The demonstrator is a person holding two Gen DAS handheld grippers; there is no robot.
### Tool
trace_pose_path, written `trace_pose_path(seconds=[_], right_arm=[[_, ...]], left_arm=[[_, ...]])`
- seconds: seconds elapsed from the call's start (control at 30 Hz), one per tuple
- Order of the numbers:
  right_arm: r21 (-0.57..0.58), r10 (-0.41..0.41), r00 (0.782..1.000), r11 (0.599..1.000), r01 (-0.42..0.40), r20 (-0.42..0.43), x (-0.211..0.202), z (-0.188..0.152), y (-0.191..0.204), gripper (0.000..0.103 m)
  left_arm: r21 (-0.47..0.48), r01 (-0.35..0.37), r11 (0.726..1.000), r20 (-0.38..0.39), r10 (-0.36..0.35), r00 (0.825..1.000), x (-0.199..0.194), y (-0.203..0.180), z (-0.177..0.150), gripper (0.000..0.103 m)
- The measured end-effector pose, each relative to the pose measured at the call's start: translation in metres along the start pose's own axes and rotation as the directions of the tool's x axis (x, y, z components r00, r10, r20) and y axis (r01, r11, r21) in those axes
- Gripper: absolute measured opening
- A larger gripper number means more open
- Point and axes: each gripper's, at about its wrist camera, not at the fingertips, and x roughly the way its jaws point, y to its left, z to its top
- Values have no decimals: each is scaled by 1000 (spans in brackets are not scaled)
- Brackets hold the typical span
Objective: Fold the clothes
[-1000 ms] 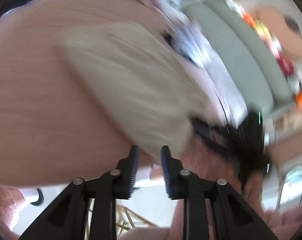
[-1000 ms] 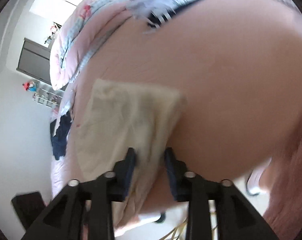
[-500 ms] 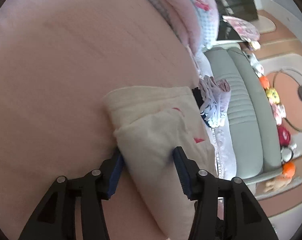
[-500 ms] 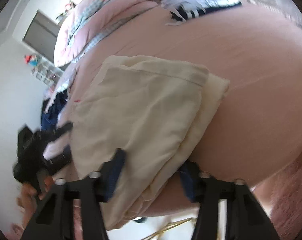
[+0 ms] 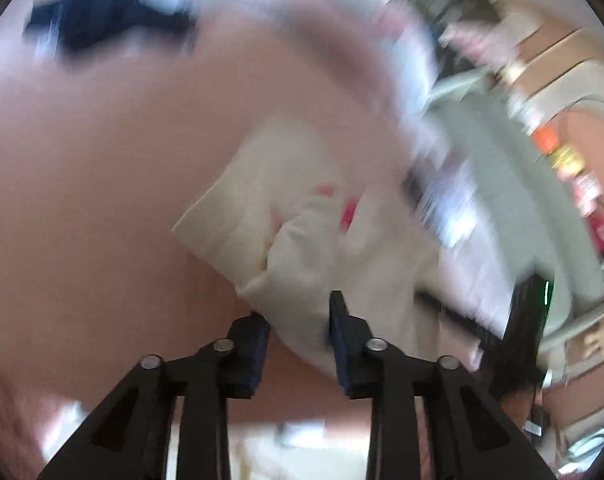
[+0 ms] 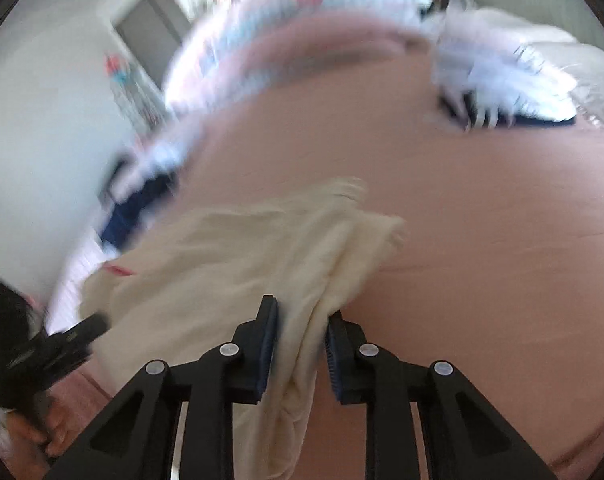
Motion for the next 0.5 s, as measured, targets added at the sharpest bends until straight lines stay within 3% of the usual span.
trace_pose_path(seconds=[0.03, 0.07, 0.13, 0.23, 0.3, 0.37, 0.43, 0.47, 0.5], right_arm=[[31, -10, 998, 999, 12, -57, 10, -4, -7, 31], [66, 5, 999, 998, -2, -39, 4, -7, -12, 31], [105, -66, 997, 993, 61, 47, -24, -20, -16, 34], [81, -155, 975, 986, 144, 157, -52, -36, -5, 34], [-27, -97, 986, 994, 102, 137, -47, -43, 18, 34], [-110, -46, 996, 992, 55, 77, -37, -50, 38, 35], [-174, -100, 995, 980, 99, 6, -22, -65, 47, 34], [-198, -113, 994, 974, 113, 10, -22, -72, 46, 33], [-196, -154, 988, 969, 151, -2, -25, -77, 39, 36]], left_arm=[[-6, -9, 1000, -30, 9, 999, -2, 5, -5, 30], [11, -34, 999, 5, 34, 999, -15, 5, -8, 30], [63, -125, 990, 112, 118, 987, -45, 0, -10, 30], [180, -106, 978, 226, 64, 972, -62, -14, 6, 30], [263, -33, 964, 160, -10, 987, -47, -25, 18, 30], [332, -20, 943, 106, -16, 994, -23, -40, 26, 31], [400, -20, 916, 61, -5, 998, 2, -55, 32, 30], [401, -25, 916, 58, 2, 998, 4, -52, 37, 27], [384, -32, 923, 64, 7, 998, 1, -44, 42, 15]])
